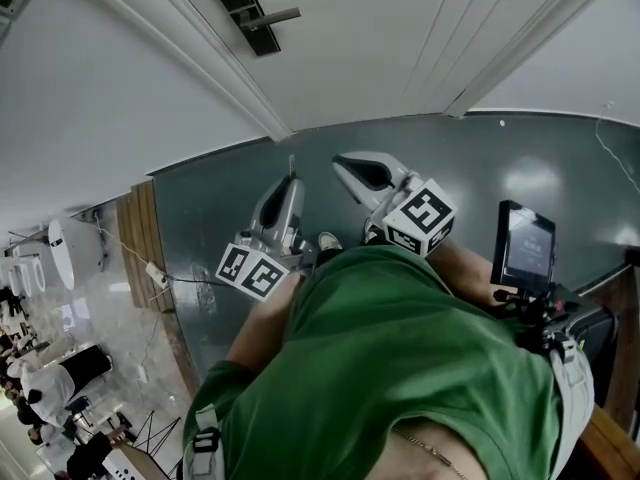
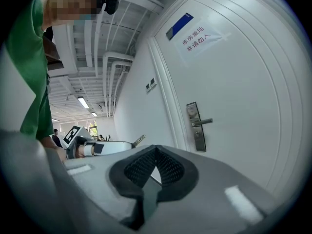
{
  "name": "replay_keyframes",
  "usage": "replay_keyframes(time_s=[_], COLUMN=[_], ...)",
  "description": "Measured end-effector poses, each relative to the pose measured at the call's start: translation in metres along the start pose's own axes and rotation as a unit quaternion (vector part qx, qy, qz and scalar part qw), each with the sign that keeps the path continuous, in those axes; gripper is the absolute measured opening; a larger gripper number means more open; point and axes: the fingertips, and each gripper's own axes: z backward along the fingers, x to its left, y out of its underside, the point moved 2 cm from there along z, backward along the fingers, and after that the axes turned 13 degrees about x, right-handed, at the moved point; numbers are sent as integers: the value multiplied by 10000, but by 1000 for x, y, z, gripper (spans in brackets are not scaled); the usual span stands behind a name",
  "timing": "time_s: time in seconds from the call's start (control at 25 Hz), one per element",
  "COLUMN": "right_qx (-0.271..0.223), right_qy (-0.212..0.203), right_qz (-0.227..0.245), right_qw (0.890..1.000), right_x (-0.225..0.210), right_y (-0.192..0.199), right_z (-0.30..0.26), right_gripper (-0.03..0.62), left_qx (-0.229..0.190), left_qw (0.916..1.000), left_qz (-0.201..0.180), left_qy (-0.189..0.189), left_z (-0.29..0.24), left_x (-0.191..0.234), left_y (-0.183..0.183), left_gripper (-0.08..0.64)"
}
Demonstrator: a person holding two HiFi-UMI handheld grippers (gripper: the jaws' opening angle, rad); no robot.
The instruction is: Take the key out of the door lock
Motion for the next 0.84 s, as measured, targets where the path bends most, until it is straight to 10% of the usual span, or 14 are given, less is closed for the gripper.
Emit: replay_keyframes(time_s=[0.84], right_qx=[49], right_qy=[87], right_qz=[1], right_qw=[10000], right_x=[6], right_y=[-10], right_z=[-16], right_gripper=[3], left_qx=[-56], left_qw=[9998], left_qz=[112], left_qy=[147], left_z=[2], left_x=[12], left_y=[-14], left_gripper=[26])
